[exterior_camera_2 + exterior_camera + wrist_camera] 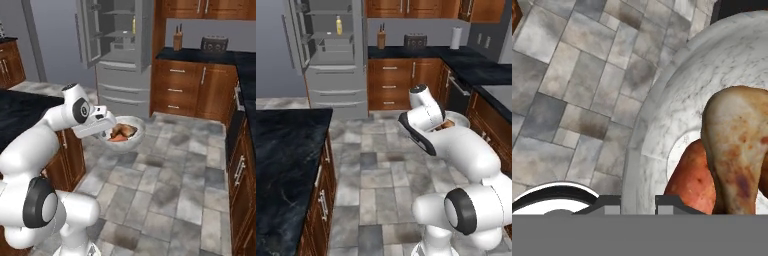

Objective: Pick the chicken drumstick and sweet potato from their plates and place them in the bowl. Then put the bowl in the fridge.

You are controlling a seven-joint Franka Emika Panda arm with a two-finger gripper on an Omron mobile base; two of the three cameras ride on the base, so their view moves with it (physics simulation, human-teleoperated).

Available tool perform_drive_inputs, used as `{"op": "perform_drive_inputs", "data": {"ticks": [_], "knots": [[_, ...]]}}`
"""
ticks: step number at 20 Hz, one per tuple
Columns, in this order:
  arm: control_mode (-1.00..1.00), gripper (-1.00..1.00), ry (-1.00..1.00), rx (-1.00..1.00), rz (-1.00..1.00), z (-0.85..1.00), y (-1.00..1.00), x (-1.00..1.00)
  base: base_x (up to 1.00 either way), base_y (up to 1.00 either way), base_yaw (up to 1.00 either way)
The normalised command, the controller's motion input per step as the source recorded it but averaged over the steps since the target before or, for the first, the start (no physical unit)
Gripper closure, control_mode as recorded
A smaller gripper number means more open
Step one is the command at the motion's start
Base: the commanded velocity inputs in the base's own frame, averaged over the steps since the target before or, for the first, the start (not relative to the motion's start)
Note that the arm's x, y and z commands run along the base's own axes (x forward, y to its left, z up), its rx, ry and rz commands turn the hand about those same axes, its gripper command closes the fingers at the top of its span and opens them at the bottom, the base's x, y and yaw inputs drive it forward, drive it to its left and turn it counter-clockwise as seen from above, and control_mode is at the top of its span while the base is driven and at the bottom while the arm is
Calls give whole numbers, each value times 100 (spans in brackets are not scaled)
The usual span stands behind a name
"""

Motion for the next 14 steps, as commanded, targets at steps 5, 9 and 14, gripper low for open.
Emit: {"op": "perform_drive_inputs", "data": {"ticks": [5, 9, 14], "knots": [[100, 100, 0, 0, 0, 0, 0, 0, 91, 22, 0], [100, 100, 0, 0, 0, 0, 0, 0, 91, 16, 0], [100, 100, 0, 0, 0, 0, 0, 0, 90, 10, 4]]}}
